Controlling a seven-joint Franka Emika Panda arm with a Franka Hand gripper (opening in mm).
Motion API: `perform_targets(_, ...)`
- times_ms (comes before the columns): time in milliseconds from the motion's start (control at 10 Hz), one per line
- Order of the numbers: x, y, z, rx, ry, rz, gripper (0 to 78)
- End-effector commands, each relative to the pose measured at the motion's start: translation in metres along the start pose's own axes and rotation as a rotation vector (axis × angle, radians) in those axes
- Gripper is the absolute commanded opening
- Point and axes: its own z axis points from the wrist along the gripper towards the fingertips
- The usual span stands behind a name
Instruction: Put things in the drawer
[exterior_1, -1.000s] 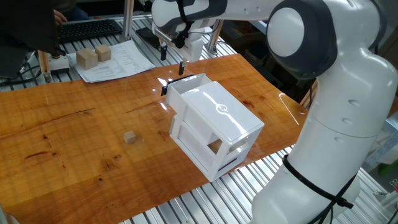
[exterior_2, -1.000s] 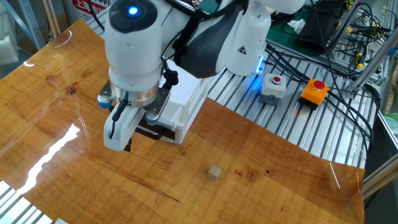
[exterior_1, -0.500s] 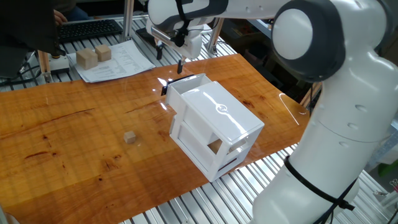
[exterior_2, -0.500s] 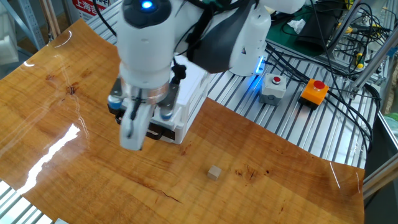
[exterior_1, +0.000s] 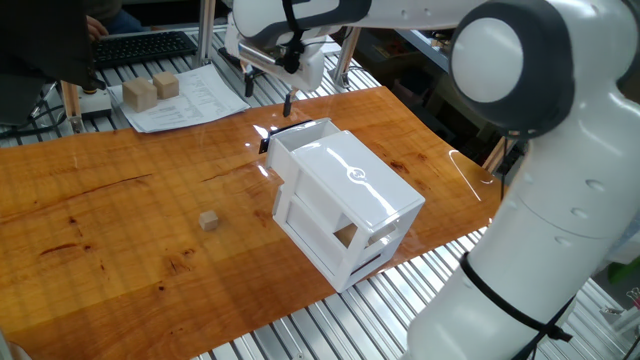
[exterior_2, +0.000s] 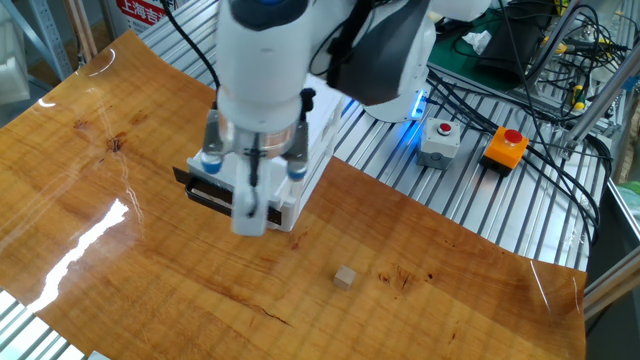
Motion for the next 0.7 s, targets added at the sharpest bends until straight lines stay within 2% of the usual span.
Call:
perform_targets(100, 0.025, -0.008, -0.012, -0.002, 0.017, -0.188, 77.4)
perform_targets(200, 0.032, -0.014, -0.012, -0.001, 0.018, -0.267, 77.4)
perform_targets(300, 0.037, -0.016, -0.012, -0.004, 0.020, -0.309, 77.4)
perform_targets(700, 0.061, -0.022, -0.014, 0.003, 0.030, -0.396, 77.4)
